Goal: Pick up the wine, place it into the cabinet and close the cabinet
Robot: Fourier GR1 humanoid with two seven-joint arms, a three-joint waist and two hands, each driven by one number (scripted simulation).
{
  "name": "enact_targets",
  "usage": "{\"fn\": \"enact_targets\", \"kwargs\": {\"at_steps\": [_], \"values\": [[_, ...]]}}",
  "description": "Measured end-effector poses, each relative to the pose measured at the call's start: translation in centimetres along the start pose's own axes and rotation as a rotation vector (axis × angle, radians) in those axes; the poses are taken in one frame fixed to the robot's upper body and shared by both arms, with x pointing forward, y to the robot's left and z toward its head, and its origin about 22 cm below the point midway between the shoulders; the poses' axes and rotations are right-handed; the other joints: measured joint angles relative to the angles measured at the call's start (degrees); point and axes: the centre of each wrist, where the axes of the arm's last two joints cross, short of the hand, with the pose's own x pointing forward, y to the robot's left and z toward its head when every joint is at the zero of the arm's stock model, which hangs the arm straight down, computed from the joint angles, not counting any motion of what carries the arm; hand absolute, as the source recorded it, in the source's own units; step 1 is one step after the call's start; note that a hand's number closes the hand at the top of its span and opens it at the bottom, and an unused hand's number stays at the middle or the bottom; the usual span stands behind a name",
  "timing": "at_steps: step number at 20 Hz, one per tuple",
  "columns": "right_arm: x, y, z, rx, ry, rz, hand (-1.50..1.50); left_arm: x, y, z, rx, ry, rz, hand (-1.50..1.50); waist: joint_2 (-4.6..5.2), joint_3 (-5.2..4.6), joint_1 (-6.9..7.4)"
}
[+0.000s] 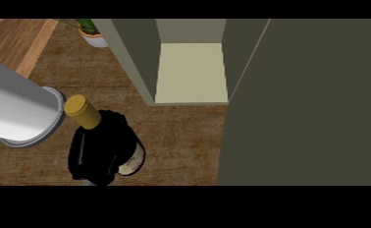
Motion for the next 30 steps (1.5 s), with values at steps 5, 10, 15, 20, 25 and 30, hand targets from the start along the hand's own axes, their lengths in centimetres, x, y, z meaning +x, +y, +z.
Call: {"fn": "enact_targets", "kwargs": {"at_steps": [5,10,15,20,25,30], "values": [[-0.1,0.1,0.1,0.01,0.01,-0.006,-1.5,1.9,-4.2,-1.9,-0.016,-0.007,-0.013,1.5,0.02,-0.01,-0.21],[-0.2,0.3,0.2,0.012,0.01,-0.022,-1.5,3.2,-8.1,-4.3,-0.013,0.011,0.003,1.5,0.1,-0.03,-0.43],[-0.3,0.0,0.3,0.017,0.013,-0.003,-1.5,3.8,-11.1,-6.6,0.024,0.046,-0.006,1.5,0.17,-0.03,-0.72],[-0.4,-0.1,0.5,0.012,0.013,-0.002,-1.5,2.5,-12.6,-8.1,0.052,0.08,-0.047,1.5,0.26,-0.04,-0.85],[-0.4,-0.4,0.6,0.009,0.008,0.012,-1.5,1.0,-13.1,-9.7,0.077,0.102,-0.09,1.5,0.34,-0.06,-1.01],[-0.6,-0.3,0.7,0.008,0.009,-0.006,-1.5,-1.3,-13.0,-9.4,0.081,0.124,-0.123,1.5,0.34,-0.07,-1.02]]}}
